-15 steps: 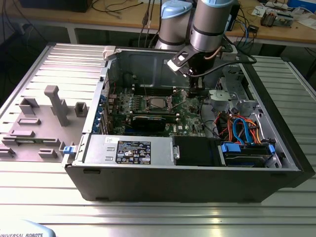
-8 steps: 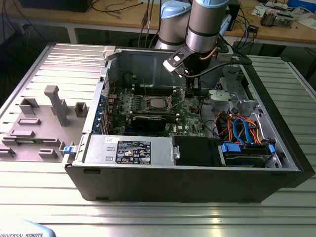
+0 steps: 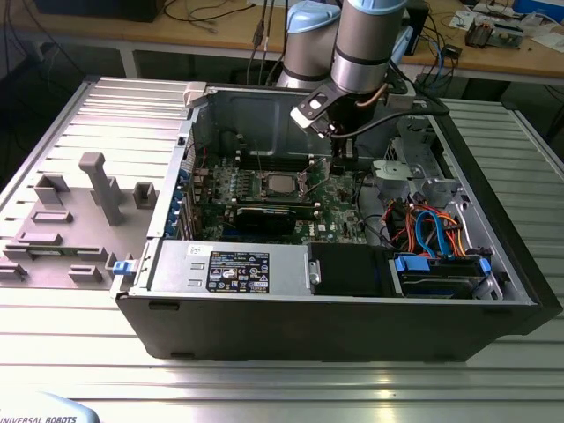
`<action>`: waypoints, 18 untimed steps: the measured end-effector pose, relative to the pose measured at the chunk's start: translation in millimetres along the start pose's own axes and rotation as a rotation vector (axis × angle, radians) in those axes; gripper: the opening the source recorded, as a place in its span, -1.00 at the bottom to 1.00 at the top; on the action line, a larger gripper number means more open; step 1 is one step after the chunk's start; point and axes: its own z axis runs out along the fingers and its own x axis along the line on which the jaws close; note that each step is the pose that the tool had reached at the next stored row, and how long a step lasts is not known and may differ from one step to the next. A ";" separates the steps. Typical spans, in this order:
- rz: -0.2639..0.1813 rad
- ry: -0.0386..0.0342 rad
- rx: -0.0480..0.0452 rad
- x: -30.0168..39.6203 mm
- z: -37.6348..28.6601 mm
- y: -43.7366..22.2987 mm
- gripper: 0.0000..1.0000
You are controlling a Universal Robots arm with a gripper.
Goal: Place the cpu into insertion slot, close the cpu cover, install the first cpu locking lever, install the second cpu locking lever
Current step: 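Close the cpu cover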
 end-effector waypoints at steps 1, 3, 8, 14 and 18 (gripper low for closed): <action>0.000 -0.0001 0.0000 0.0 0.0 -0.3 -0.79; 0.000 -0.0001 0.0000 0.0 0.0 -1.2 -0.79; 0.000 0.0000 0.0000 0.0 -0.1 -2.6 -0.79; 0.000 0.0000 0.0000 0.0 -0.1 -4.0 -0.79; 0.000 0.0000 0.0000 0.0 -0.1 -4.8 -0.79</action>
